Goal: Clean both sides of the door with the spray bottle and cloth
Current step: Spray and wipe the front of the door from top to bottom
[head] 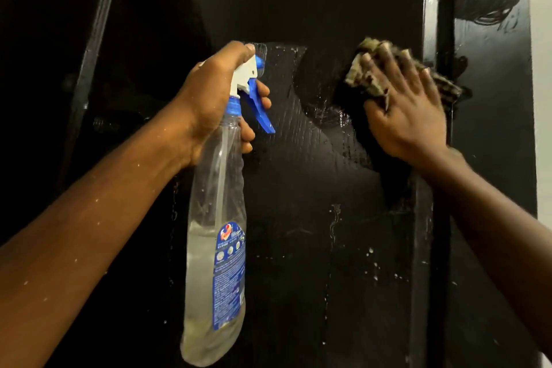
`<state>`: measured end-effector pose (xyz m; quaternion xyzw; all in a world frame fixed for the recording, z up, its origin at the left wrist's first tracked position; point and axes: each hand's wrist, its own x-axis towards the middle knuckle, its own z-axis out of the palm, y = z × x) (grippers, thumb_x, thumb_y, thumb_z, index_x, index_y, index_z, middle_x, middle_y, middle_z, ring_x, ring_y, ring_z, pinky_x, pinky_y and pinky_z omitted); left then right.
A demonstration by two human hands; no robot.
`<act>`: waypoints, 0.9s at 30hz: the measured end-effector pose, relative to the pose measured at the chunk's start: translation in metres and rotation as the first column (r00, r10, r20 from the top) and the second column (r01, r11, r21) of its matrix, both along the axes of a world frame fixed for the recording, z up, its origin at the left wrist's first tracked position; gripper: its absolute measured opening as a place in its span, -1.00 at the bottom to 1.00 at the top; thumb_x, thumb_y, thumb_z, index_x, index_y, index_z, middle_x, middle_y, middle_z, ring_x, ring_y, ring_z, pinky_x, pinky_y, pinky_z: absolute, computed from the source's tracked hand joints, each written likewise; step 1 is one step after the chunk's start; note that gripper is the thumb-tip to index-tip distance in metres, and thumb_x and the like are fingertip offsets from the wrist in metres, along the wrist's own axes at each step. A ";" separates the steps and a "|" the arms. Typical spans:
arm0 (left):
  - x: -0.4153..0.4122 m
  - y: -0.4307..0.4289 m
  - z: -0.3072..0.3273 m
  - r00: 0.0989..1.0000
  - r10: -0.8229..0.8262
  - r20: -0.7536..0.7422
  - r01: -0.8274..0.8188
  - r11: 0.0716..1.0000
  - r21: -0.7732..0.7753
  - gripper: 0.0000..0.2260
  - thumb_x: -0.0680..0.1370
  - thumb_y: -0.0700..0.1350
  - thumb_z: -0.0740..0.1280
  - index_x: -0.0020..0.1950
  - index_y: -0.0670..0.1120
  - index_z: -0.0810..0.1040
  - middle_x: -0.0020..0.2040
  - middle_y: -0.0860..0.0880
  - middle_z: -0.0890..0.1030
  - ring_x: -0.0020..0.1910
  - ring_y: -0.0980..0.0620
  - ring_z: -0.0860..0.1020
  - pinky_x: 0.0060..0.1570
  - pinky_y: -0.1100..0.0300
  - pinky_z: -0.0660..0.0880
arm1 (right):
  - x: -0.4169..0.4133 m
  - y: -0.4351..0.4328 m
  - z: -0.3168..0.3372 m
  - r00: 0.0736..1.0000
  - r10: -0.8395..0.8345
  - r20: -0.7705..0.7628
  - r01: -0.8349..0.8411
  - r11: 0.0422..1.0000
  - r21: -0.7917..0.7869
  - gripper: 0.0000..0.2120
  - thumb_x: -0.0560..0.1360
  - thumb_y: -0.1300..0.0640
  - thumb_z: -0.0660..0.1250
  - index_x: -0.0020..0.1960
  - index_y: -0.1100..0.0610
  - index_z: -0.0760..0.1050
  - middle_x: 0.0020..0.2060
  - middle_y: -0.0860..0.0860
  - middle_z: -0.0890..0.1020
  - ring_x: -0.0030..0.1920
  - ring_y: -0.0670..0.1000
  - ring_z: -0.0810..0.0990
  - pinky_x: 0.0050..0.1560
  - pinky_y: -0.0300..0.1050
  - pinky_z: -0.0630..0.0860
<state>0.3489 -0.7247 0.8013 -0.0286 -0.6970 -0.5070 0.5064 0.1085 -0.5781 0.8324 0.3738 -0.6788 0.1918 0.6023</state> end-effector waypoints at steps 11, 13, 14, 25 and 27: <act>0.020 -0.007 -0.004 0.998 0.048 -0.027 -0.048 0.999 0.002 -0.57 0.57 0.18 0.18 -0.14 -0.16 0.57 -0.14 -0.16 0.64 -0.59 -0.03 0.42 -0.45 0.14 0.44 | 0.067 -0.091 0.011 0.982 0.041 -0.183 -0.001 0.976 0.216 -0.34 0.56 -0.24 -0.14 0.64 -0.14 -0.03 0.64 -0.08 -0.01 0.63 0.01 -0.10 0.59 0.02 -0.18; 0.025 -0.009 -0.006 0.998 0.045 -0.038 -0.045 0.999 0.005 -0.59 0.58 0.17 0.18 -0.15 -0.14 0.57 -0.16 -0.15 0.63 -0.59 -0.03 0.42 -0.44 0.14 0.43 | 0.062 -0.085 -0.021 0.965 0.069 -0.252 0.011 0.954 0.301 -0.34 0.56 -0.23 -0.10 0.64 -0.12 0.03 0.63 -0.07 0.05 0.63 0.02 -0.04 0.60 0.04 -0.11; 0.027 -0.011 -0.006 0.998 0.049 -0.040 -0.049 0.999 0.007 -0.60 0.58 0.17 0.18 -0.15 -0.13 0.57 -0.15 -0.15 0.63 -0.58 -0.03 0.42 -0.44 0.14 0.44 | 0.055 -0.079 -0.034 0.960 0.078 -0.269 0.016 0.944 0.330 -0.35 0.57 -0.22 -0.08 0.64 -0.12 0.04 0.63 -0.08 0.06 0.63 0.01 -0.04 0.61 0.04 -0.09; 0.040 -0.029 -0.016 0.992 0.130 0.007 -0.130 0.991 0.026 -0.53 0.57 0.20 0.18 -0.05 -0.21 0.59 -0.09 -0.20 0.68 -0.59 -0.04 0.43 -0.46 0.14 0.47 | 0.066 -0.087 0.042 0.997 0.047 -0.061 -0.043 0.996 0.073 -0.40 0.61 -0.21 -0.12 0.64 -0.17 -0.08 0.64 -0.11 -0.08 0.63 -0.01 -0.18 0.60 0.03 -0.22; 0.041 -0.030 -0.017 0.989 0.145 0.001 -0.145 0.989 0.020 -0.51 0.58 0.19 0.18 -0.01 -0.24 0.59 -0.02 -0.24 0.67 -0.59 -0.05 0.43 -0.45 0.12 0.47 | 0.074 -0.099 0.036 0.991 0.052 -0.125 -0.033 0.989 0.147 -0.40 0.61 -0.20 -0.10 0.64 -0.15 -0.04 0.64 -0.11 -0.05 0.63 -0.02 -0.15 0.59 0.01 -0.22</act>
